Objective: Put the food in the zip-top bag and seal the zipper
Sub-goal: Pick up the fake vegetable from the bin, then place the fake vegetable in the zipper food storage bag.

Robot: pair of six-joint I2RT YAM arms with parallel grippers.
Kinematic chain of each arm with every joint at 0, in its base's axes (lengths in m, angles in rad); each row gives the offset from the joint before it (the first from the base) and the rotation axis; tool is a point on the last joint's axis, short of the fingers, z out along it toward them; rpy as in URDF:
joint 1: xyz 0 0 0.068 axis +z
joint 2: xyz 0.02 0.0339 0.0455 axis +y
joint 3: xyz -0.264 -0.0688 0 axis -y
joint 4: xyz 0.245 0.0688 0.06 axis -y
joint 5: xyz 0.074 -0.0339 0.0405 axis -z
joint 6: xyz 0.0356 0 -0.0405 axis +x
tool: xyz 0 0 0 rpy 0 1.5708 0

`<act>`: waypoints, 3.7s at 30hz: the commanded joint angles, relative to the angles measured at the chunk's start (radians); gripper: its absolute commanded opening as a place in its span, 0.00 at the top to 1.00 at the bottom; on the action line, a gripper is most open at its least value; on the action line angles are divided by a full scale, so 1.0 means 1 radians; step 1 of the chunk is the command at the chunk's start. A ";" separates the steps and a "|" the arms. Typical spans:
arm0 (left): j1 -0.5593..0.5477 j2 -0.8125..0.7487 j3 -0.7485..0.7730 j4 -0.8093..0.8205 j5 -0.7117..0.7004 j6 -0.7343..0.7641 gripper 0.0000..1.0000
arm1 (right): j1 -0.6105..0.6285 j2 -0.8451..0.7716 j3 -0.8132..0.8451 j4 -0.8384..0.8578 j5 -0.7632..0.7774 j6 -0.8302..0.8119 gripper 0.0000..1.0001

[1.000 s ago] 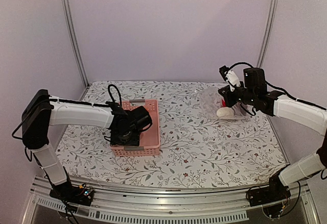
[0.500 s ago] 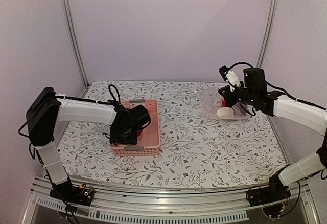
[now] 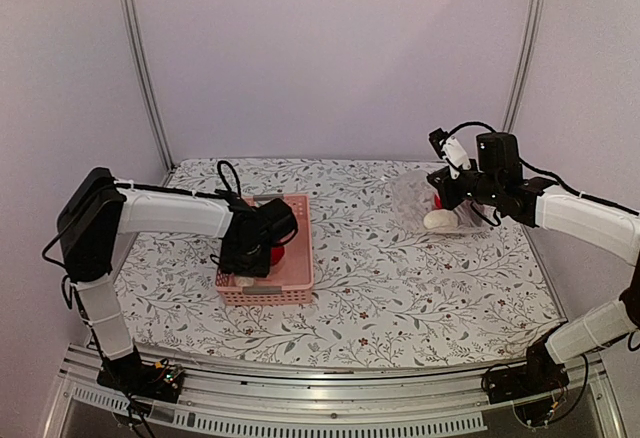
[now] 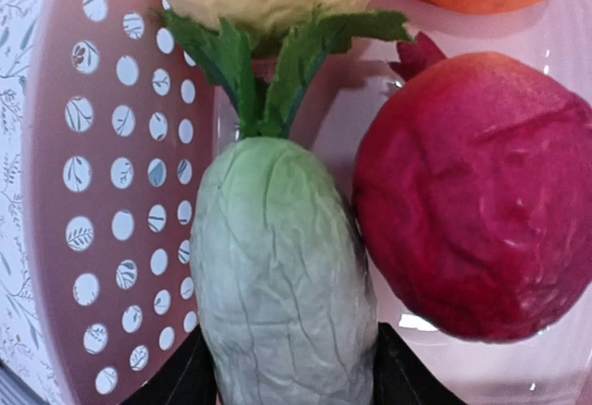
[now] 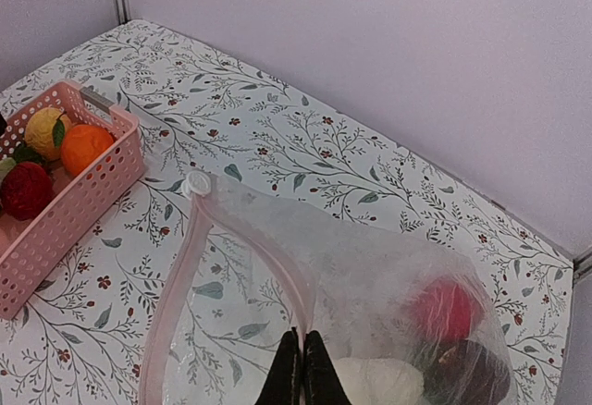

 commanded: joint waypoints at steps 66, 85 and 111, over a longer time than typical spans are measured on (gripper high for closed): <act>-0.049 0.565 0.968 0.639 0.916 -0.208 0.67 | -0.001 -0.052 -0.020 0.008 -0.066 -0.014 1.00; -0.045 0.640 1.074 0.726 0.857 -0.352 0.06 | 0.000 -0.064 -0.010 -0.004 -0.116 0.026 1.00; -0.211 -0.108 0.435 0.461 0.028 0.286 0.00 | -0.005 -0.056 -0.017 0.018 -0.034 0.002 1.00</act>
